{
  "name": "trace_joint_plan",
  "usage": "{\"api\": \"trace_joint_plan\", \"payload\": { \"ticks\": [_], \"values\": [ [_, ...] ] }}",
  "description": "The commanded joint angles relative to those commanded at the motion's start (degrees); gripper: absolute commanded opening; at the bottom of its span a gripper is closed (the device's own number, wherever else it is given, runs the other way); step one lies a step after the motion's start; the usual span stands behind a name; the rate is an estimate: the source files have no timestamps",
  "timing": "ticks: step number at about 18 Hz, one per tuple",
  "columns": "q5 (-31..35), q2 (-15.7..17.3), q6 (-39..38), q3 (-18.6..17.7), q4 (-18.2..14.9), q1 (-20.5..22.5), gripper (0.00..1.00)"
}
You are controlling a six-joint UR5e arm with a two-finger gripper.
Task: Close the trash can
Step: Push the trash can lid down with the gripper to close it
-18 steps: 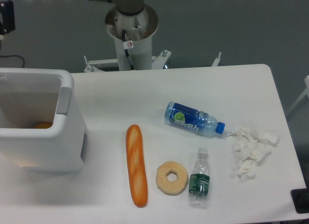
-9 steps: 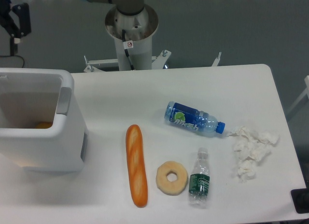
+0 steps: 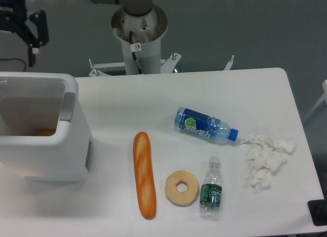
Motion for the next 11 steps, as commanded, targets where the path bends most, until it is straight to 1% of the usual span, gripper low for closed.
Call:
{"api": "trace_joint_plan", "payload": {
  "ticks": [4, 8, 11],
  "values": [
    [0.00, -0.09, 0.00, -0.09, -0.09, 2.19, 1.00],
    [-0.09, -0.18, 0.79, -0.97, 0.09, 4.22, 1.00],
    [0.00, -0.79, 1.23, -1.40, 0.09, 4.40, 1.00]
  ]
}}
